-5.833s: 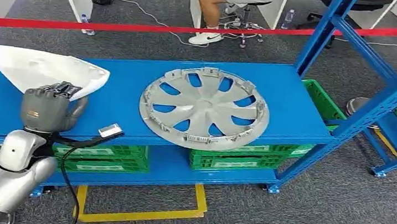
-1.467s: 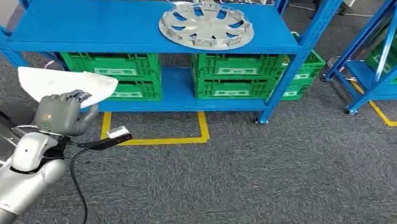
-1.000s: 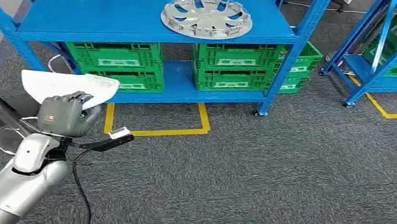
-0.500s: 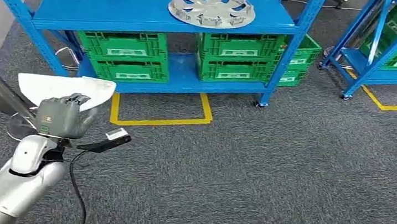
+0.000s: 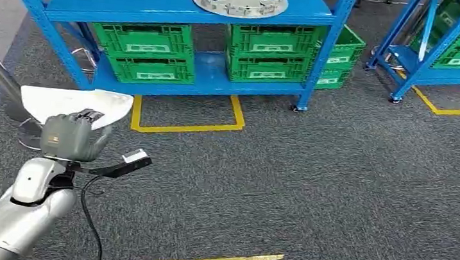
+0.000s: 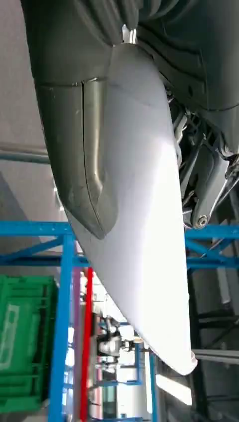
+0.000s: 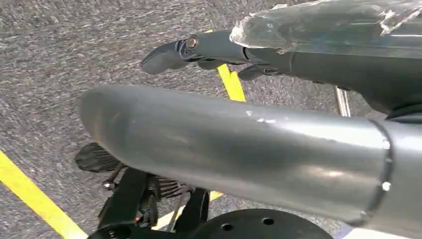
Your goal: Take the parts from the cabinet and place them on the table.
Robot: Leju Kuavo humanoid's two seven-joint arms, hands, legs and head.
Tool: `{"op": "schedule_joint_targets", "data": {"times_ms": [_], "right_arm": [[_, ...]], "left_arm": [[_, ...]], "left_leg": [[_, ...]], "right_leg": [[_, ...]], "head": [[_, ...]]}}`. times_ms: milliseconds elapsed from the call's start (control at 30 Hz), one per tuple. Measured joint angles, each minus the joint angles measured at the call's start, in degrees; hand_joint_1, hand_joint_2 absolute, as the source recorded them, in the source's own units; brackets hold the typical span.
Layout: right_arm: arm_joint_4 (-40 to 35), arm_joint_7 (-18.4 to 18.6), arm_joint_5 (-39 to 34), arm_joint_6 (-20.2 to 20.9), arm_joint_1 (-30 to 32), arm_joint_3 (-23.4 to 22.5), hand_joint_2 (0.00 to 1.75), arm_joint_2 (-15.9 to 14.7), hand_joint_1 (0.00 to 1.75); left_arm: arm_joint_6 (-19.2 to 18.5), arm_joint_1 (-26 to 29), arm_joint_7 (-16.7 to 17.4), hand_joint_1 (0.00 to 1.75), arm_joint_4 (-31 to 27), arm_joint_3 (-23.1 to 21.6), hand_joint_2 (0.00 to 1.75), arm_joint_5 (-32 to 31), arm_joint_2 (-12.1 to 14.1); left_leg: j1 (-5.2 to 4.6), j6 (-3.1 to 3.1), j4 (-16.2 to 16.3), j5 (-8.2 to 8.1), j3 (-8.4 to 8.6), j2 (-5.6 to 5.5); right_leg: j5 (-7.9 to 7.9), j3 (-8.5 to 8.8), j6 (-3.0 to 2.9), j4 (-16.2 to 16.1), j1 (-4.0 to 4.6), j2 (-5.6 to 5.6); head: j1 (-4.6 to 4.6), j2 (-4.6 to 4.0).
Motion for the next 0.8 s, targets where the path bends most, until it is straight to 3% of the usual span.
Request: {"op": "schedule_joint_targets", "data": {"times_ms": [67, 100, 133, 167, 233, 267, 300, 333, 367, 400, 433, 467, 500, 533, 600, 633, 667, 733, 767, 800], "right_arm": [[0.0, 0.02, 0.0, 0.0, 0.01, 0.0, 0.0, 0.0, 0.0], [0.0, 0.02, 0.0, 0.0, 0.24, 0.0, 0.0, 0.0, 0.0], [0.04, 0.04, 0.0, 0.02, 0.36, 0.0, 0.0, 0.0, 0.0], [0.02, 0.04, 0.26, 0.07, 0.51, 0.02, 0.0, 0.02, 0.0], [0.02, 0.02, 0.26, -0.2, 0.57, 0.02, 0.0, 0.04, 0.0], [0.02, 0.0, 0.26, -0.26, 0.47, 0.02, 0.0, 0.04, 0.0], [0.02, 0.0, 0.26, -0.33, 0.43, 0.02, 0.0, 0.04, 0.0], [0.02, 0.0, 0.26, -0.57, 0.47, 0.02, 0.0, 0.04, 0.0], [0.04, -0.07, 0.26, -0.77, 0.51, 0.02, 0.0, 0.04, 0.0], [0.02, -0.2, 0.26, -0.94, 0.52, 0.02, 0.0, 0.04, 0.0], [0.02, -0.41, 0.26, -1.07, 0.5, 0.02, 0.0, 0.04, 0.0], [0.02, -0.7, 0.26, -1.07, 0.39, 0.02, 0.0, 0.04, 0.0], [0.02, -0.9, 0.26, -1.07, 0.27, 0.02, 0.0, 0.04, 0.0], [0.02, -0.96, 0.26, -1.07, 0.18, 0.02, 0.0, 0.04, 0.0], [0.02, -0.96, 0.28, -1.07, 0.37, 0.02, 0.0, 0.04, 0.0], [0.02, -0.94, 0.28, -1.07, 0.44, 0.02, 0.0, 0.04, 0.0], [0.02, -0.94, 0.28, -1.07, 0.42, 0.02, 0.0, 0.04, 0.0], [0.02, -0.94, 0.28, -1.14, 0.35, 0.02, 0.0, 0.04, 0.0], [0.02, -0.92, 0.28, -1.22, 0.4, 0.02, 0.0, 0.04, 0.0], [0.02, -0.9, 0.28, -1.29, 0.43, 0.02, 0.0, 0.04, 0.0]], "left_arm": [[-0.04, -0.04, 0.0, 1.75, -0.02, 0.02, 1.75, 0.06, 0.04], [-0.04, 0.12, 0.0, 1.75, -0.02, 0.02, 1.75, 0.15, 0.04], [-0.04, 0.06, 0.02, 1.75, 0.0, 0.02, 1.75, 0.26, 0.0], [-0.04, 0.02, 0.09, 1.75, -0.02, 0.0, 1.75, 0.02, 0.0], [-0.18, 0.01, 0.26, 1.75, -0.02, 0.02, 1.75, -0.11, 0.0], [-0.22, 0.02, 0.26, 1.75, -0.02, 0.02, 1.75, -0.11, 0.0], [-0.26, 0.09, 0.26, 1.75, -0.02, 0.0, 1.75, -0.13, 0.0], [-0.33, 0.23, 0.48, 1.75, -0.02, -0.02, 1.75, -0.22, 0.0], [-0.39, 0.37, 0.81, 1.75, -0.02, -0.02, 1.75, -0.44, 0.0], [-0.57, 0.49, 1.27, 1.75, -0.02, -0.02, 1.75, -0.68, 0.02], [-0.68, 0.56, 1.38, 1.75, -0.02, 0.02, 1.75, -0.81, 0.04], [-0.74, 0.56, 1.44, 1.75, -0.13, 0.07, 1.75, -0.98, 0.07], [-0.79, 0.44, 1.55, 1.75, -0.37, 0.18, 1.75, -1.2, 0.17], [-0.79, 0.36, 1.64, 1.75, -0.44, 0.2, 1.75, -1.27, 0.2], [-0.87, 0.42, 1.95, 1.75, -0.44, 0.2, 1.75, -1.4, 0.26], [-0.98, 0.46, 2.05, 1.75, -0.44, 0.2, 1.75, -1.4, 0.33], [-1.07, 0.47, 2.08, 1.75, -0.44, 0.17, 1.75, -1.4, 0.28], [-1.51, 0.37, 2.23, 1.75, -0.46, 0.17, 1.75, -1.18, 0.33], [-2.2, 0.4, 2.34, 1.75, -0.44, 0.17, 1.75, -0.64, 0.33], [-2.95, 0.48, 2.51, 1.75, -0.44, 0.17, 1.75, -0.04, 0.31]], "left_leg": [[-0.47, 0.72, 0.57, 1.16, -1.1, -0.05], [-0.42, 1.26, 0.11, 2.04, -1.62, 0.0], [0.0, 1.71, -0.23, 2.77, -2.31, 0.3], [0.02, 2.22, -0.22, 3.53, -3.26, 0.27], [0.02, 2.42, -0.22, 5.02, -4.99, 0.27], [0.03, 2.36, -0.19, 5.83, -6.01, 0.27], [0.04, 2.23, -0.13, 6.57, -6.99, 0.29], [0.06, 2.03, -0.06, 7.37, -8.08, 0.34], [0.13, 1.77, -0.01, 8.06, -9.03, 0.35], [0.21, 1.48, 0.03, 8.62, -9.75, 0.35], [0.26, 1.16, 0.14, 9.11, -10.11, 0.33], [0.05, 0.73, 0.42, 9.45, -10.57, 0.3], [-0.06, 0.42, 0.89, 9.74, -10.82, 0.32], [-0.12, 0.05, 1.1, 10.32, -11.04, 0.3], [0.14, -0.56, 0.86, 10.89, -10.99, 0.28], [0.33, -0.82, 1.21, 10.44, -11.23, 0.26], [0.34, -1.01, 2.52, 8.3, -11.68, 0.25], [0.33, -1.31, 10.59, 2.15, -14.47, 0.21], [0.33, -1.35, 15.2, 0.11, -15.93, 0.21], [0.32, -1.27, 18.19, -0.5, -16.71, 0.21]], "right_leg": [[1.76, -0.07, 0.67, -0.95, -0.36, 0.0], [2.5, -0.31, 1.12, -1.3, -0.25, 0.05], [1.49, -0.9, 1.44, -0.92, -0.52, 0.32], [-1.96, -1.93, 1.73, 0.7, -0.53, 0.36], [-9.57, -3.6, 2.12, 7.99, -0.79, 0.37], [-11.44, -4.33, 2.31, 12.42, -0.8, 0.37], [-10.93, -4.79, 2.45, 15.95, -0.86, 0.37], [-8.24, -4.52, 2.58, 18.0, -0.97, 0.37], [-5.24, -3.09, 2.67, 17.51, -1.09, 0.37], [-3.9, -0.42, 2.75, 14.59, -1.24, 0.36], [-3.94, 3.4, 2.84, 9.94, -1.44, 0.37], [-6.62, 8.32, 2.98, 3.89, -1.6, 0.47], [-8.97, 11.53, 2.77, -1.22, -1.32, 0.74], [-9.87, 11.17, 2.29, -2.01, -1.39, 0.7], [-9.65, 10.71, 1.41, -1.62, -1.13, 0.7], [-9.2, 10.59, 0.68, -1.74, -1.33, 0.44], [-8.89, 10.38, 0.21, -1.74, -1.25, 0.37], [-8.14, 10.05, -0.5, -1.69, -1.05, 0.29], [-7.78, 9.64, -0.59, -1.58, -0.88, 0.3], [-7.53, 9.22, -0.65, -1.48, -0.69, 0.32]], "head": [[-0.54, 0.0], [-0.39, 0.0], [-0.7, 0.0], [-0.42, 0.0], [-0.13, 0.0], [-0.15, 0.0], [-0.02, 0.0], [-0.04, 0.0], [-0.04, 0.0], [-0.06, 0.0], [-0.02, 0.0], [-0.02, 0.0], [0.0, 0.0], [-0.04, 0.0], [0.05, 0.0], [0.03, 0.0], [-0.06, 0.0], [-0.08, 0.0], [-0.04, 0.0], [-0.06, 0.0]]}}
